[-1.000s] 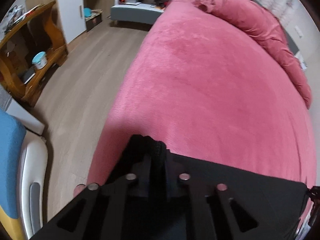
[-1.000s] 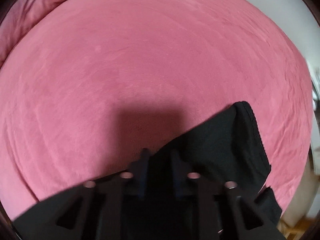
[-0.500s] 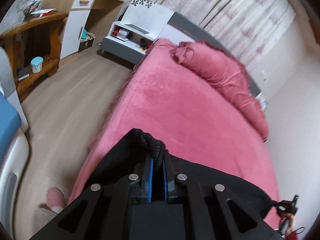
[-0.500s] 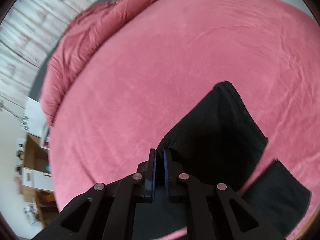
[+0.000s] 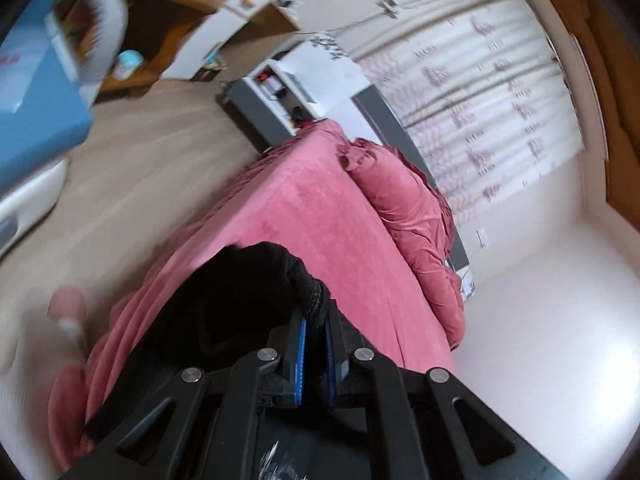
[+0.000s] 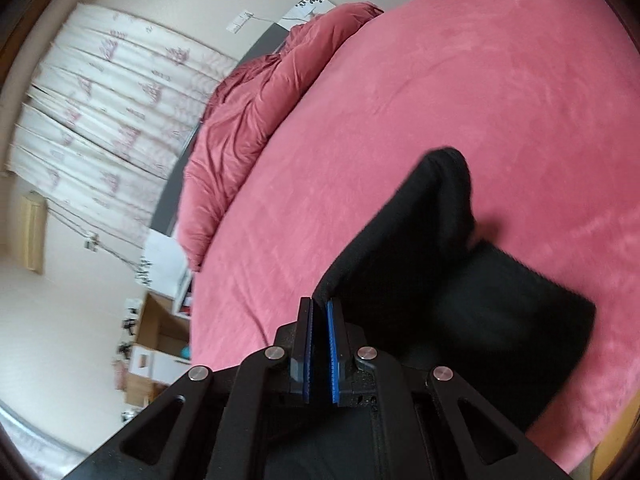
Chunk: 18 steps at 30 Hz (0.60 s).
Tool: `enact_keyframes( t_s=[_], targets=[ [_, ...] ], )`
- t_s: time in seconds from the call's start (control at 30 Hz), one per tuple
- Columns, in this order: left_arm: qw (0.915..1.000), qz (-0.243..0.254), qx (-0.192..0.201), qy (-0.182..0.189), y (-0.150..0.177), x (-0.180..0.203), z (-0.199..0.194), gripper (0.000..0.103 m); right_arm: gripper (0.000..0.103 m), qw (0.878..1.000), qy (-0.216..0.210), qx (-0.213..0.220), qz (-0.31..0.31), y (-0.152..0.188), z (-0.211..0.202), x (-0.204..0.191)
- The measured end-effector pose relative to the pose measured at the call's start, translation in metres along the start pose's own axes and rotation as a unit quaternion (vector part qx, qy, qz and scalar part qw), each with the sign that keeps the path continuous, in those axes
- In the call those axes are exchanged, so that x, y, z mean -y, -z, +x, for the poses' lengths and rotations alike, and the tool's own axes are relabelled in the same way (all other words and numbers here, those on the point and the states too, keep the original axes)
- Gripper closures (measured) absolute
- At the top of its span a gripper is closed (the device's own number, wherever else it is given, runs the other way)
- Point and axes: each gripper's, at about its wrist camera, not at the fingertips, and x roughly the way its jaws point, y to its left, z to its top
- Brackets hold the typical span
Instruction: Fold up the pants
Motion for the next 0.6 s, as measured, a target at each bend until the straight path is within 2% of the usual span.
enact_keyframes(
  t_s=[0.13, 0.27, 0.37, 0.43, 0.53, 0.6],
  targets=[
    [0.9996, 0.008, -0.017, -0.022, 0.034, -0.023, -0.018, 0.096, 0.097, 0.999, 0.015, -0.007, 0.03, 0.024, -0.003, 0.035],
    [0.9982, -0.044, -0.029, -0.027, 0.054, -0.054, -0.022, 0.096, 0.096, 0.998, 0.028, -0.017, 0.058, 0.046, -0.003, 0.067],
    [0.9968, -0.05, -0.036, -0.051, 0.063, -0.065, -0.017, 0.093, 0.092, 0.996, 0.04, -0.032, 0.079, 0.062, -0.001, 0.086],
    [0.9953, -0.051, -0.036, -0.074, 0.067, -0.068, -0.018, 0.071, 0.092, 0.994, 0.047, -0.039, 0.092, 0.07, 0.001, 0.093],
    [0.9939, -0.091, -0.038, -0.05, 0.074, -0.075, -0.027, 0.062, 0.088, 0.993, 0.038, -0.05, 0.095, 0.085, -0.003, 0.098],
    [0.992, -0.113, -0.042, -0.036, 0.079, -0.075, -0.035, 0.061, 0.07, 0.994, 0.041, -0.052, 0.091, 0.095, -0.006, 0.094]
  ],
)
